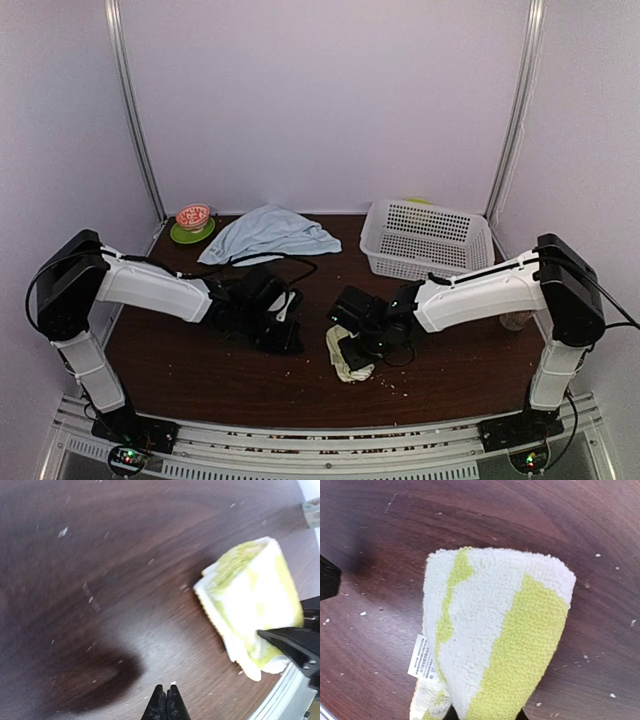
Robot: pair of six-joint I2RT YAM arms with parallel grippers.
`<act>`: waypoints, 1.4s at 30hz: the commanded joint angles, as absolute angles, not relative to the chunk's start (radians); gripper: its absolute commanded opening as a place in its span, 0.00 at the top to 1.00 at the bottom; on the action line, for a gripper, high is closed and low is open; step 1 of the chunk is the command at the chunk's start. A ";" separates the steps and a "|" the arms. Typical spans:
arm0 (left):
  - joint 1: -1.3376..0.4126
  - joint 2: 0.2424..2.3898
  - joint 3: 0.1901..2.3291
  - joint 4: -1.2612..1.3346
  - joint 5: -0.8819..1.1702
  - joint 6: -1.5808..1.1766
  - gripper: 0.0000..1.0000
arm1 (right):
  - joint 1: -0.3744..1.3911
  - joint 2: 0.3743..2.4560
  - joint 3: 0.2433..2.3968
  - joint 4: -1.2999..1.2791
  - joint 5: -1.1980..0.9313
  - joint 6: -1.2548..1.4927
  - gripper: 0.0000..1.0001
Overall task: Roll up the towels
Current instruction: Roll the towel from the center of the board.
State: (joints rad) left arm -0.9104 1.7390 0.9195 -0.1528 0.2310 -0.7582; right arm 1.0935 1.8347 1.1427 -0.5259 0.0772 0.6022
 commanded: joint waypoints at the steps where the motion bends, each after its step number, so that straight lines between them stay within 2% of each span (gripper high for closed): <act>1: -0.905 1.742 1.004 -0.120 0.252 -0.766 1.00 | 1.103 1.877 1.120 -0.724 0.221 0.570 0.95; 7: -0.905 1.782 1.115 -0.095 0.296 -0.760 1.00 | 1.124 1.899 1.134 -0.693 0.225 0.590 0.94; 13: -0.905 1.920 1.231 -0.080 0.365 -0.762 1.00 | 1.128 1.903 1.140 -0.659 0.212 0.598 0.94; 23: -0.905 2.044 1.279 -0.035 0.440 -0.772 1.00 | 1.129 1.885 1.135 -0.627 0.189 0.571 0.90; 25: -0.904 2.061 1.282 -0.032 0.443 -0.778 1.00 | 1.129 1.878 1.140 -0.623 0.181 0.559 0.85; 30: -0.892 2.094 1.273 -0.025 0.441 -0.806 1.00 | 1.129 1.837 1.148 -0.625 0.150 0.539 0.61; 32: -0.886 2.106 1.272 -0.026 0.440 -0.812 1.00 | 1.129 1.825 1.156 -0.642 0.147 0.535 0.54; 36: -0.882 2.122 1.272 -0.021 0.438 -0.816 1.00 | 1.129 1.790 1.161 -0.665 0.151 0.535 0.48; 42: -0.882 2.136 1.275 -0.024 0.439 -0.818 1.00 | 1.129 1.701 1.150 -0.683 0.164 0.556 0.47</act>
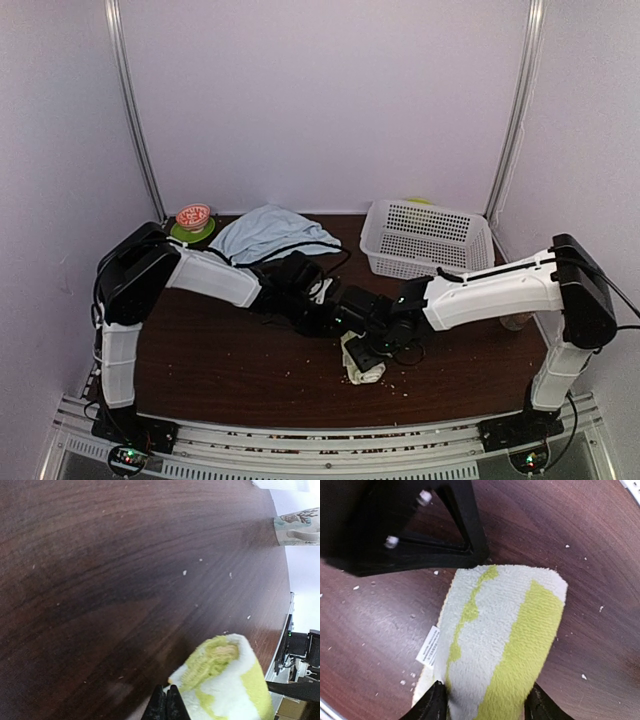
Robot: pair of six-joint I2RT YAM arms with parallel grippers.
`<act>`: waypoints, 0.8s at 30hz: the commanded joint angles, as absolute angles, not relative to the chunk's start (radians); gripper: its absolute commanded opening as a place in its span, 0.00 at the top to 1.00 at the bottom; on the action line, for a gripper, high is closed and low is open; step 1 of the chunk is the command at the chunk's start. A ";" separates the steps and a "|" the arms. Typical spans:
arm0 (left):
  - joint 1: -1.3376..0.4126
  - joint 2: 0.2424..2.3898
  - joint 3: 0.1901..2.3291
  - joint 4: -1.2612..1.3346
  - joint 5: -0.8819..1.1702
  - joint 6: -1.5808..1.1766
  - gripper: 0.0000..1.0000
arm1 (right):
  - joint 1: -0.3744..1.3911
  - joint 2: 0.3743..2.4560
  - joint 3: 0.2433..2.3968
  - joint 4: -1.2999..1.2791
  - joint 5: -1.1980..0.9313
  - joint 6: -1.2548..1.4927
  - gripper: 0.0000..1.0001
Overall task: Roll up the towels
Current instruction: Roll the towel from the center of the board.
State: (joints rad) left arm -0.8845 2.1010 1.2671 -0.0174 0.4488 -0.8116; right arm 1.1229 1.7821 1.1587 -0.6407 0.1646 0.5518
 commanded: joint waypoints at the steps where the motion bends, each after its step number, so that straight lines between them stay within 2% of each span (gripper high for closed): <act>1: -0.882 2.135 1.275 -0.023 0.439 -0.818 1.00 | 1.130 1.682 1.146 -0.683 0.163 0.559 0.47; 8: -0.882 2.137 1.276 -0.025 0.437 -0.816 1.00 | 1.131 1.588 1.126 -0.680 0.161 0.590 0.48; 18: -0.881 2.119 1.251 -0.027 0.430 -0.813 1.00 | 1.104 1.468 0.969 -0.599 0.181 0.709 0.61; 24: -0.881 2.066 1.217 -0.045 0.415 -0.805 1.00 | 1.004 1.361 0.820 -0.452 0.074 0.763 0.58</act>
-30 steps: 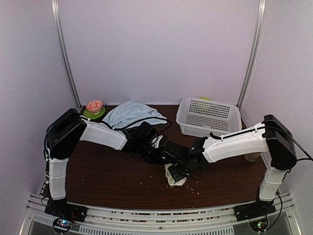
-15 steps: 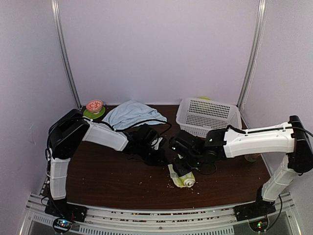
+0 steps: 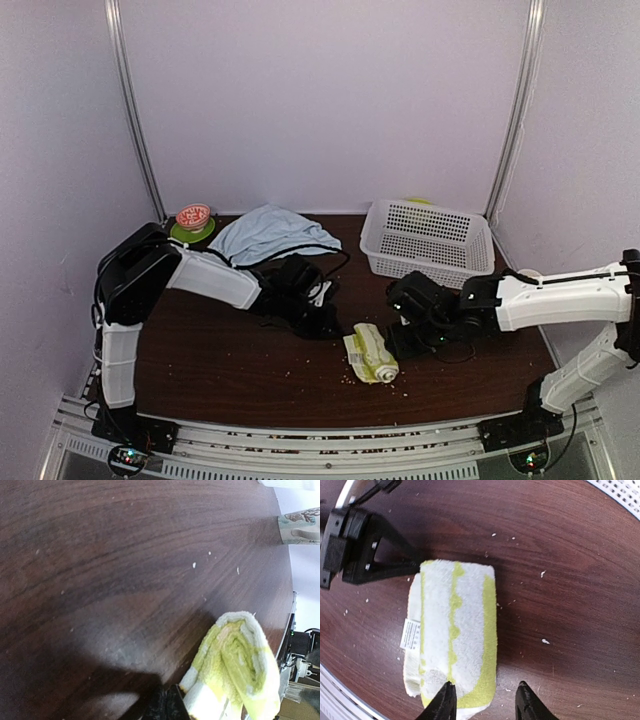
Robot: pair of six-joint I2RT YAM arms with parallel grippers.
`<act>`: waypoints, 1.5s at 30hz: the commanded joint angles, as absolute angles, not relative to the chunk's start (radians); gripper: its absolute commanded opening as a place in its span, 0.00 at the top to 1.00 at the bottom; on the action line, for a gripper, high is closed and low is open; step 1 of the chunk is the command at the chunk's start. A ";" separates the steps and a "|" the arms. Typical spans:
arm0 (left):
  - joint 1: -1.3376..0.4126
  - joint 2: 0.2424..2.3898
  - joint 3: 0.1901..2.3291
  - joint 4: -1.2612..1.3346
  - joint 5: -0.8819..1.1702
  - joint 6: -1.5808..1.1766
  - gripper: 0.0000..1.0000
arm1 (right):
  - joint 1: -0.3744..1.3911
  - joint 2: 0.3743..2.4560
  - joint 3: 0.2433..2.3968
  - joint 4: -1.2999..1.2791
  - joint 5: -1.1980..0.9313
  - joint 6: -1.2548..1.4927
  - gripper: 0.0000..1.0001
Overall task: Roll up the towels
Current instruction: Roll the towel from the center of the board.
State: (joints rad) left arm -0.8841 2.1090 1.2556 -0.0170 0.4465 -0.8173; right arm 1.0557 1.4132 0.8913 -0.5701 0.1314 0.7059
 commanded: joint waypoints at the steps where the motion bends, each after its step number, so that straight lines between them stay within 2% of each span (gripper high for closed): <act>1: -0.881 2.052 1.209 -0.050 0.412 -0.803 1.00 | 0.995 1.358 0.799 -0.434 0.060 0.768 0.58; 8: -0.882 1.909 1.181 -0.108 0.376 -0.794 1.00 | 1.043 1.383 0.771 -0.350 0.027 0.748 0.53; 15: -0.890 1.845 1.243 -0.159 0.357 -0.799 1.00 | 1.109 1.473 0.795 -0.355 0.063 0.751 0.62; 20: -0.910 1.891 1.342 -0.186 0.369 -0.797 1.00 | 1.137 1.528 0.798 -0.341 0.073 0.748 0.66; 30: -0.933 2.030 1.471 -0.178 0.439 -0.805 1.00 | 1.165 1.593 0.796 -0.279 0.074 0.737 0.64; 41: -0.933 2.098 1.458 -0.174 0.492 -0.789 1.00 | 1.167 1.604 0.824 -0.294 0.080 0.702 0.61; 45: -0.932 2.107 1.415 -0.171 0.493 -0.778 1.00 | 1.166 1.587 0.832 -0.305 0.074 0.689 0.55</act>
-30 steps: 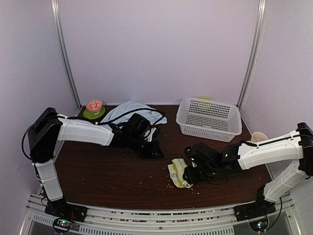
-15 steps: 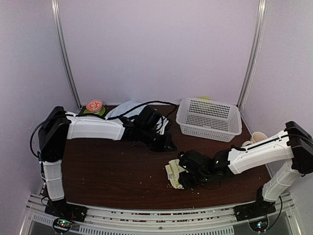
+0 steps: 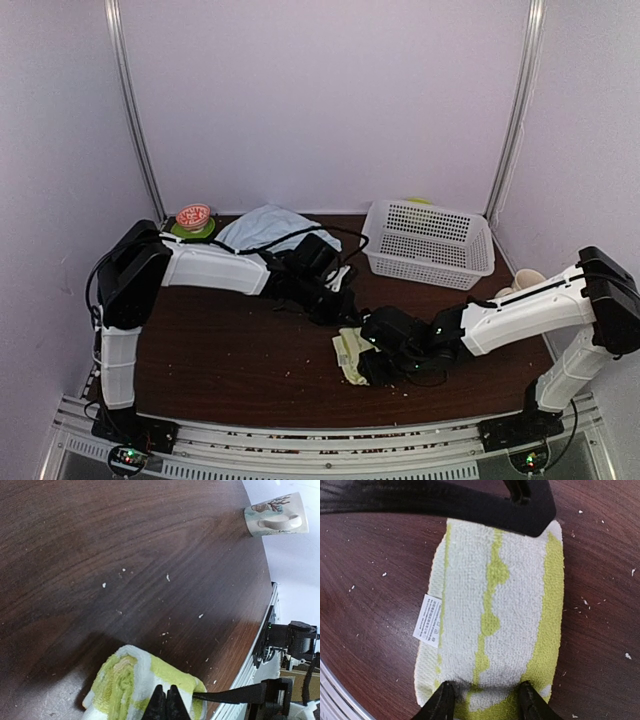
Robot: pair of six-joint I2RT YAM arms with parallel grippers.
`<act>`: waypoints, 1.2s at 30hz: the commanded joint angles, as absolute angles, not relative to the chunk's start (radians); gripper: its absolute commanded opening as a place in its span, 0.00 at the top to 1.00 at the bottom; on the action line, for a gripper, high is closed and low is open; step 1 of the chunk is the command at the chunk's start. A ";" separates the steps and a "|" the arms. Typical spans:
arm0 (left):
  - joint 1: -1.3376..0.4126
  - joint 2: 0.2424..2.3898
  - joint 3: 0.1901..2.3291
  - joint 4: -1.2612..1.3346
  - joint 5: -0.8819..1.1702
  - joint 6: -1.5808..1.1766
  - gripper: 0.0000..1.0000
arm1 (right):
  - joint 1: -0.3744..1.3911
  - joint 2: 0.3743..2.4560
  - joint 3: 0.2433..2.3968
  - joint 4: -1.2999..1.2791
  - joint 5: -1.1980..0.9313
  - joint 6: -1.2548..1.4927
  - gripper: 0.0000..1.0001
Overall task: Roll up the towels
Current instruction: Roll the towel from the center of the board, then pick up the towel from the center of the board.
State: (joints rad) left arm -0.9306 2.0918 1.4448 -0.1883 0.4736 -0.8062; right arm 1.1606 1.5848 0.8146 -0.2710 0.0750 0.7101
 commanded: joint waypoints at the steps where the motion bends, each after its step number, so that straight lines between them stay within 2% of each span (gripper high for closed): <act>1: -0.931 2.110 1.403 -0.172 0.489 -0.775 1.00 | 1.167 1.582 0.840 -0.315 0.072 0.683 0.53; 10: -0.904 2.120 1.290 -0.134 0.443 -0.755 1.00 | 1.152 1.475 0.870 -0.395 0.049 0.663 0.36; 15: -0.904 2.120 1.260 -0.131 0.415 -0.740 1.00 | 1.047 1.405 0.784 -0.273 -0.077 0.734 0.26; 18: -0.904 2.112 1.230 -0.115 0.406 -0.739 1.00 | 0.974 1.387 0.721 -0.158 -0.188 0.779 0.24; 23: -0.904 2.095 1.190 -0.102 0.382 -0.734 1.00 | 0.880 1.443 0.659 0.011 -0.360 0.828 0.22; 28: -0.904 2.087 1.158 -0.085 0.372 -0.735 1.00 | 0.856 1.526 0.624 0.141 -0.459 0.890 0.11; 36: -0.904 2.082 1.136 -0.072 0.365 -0.737 1.00 | 0.856 1.647 0.611 0.264 -0.520 0.971 0.12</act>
State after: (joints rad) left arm -0.9089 2.0586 1.1908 0.0551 0.4240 -0.7536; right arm 0.8585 1.5909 0.6304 0.1944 -0.4683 0.9119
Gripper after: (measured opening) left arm 0.001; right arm 0.894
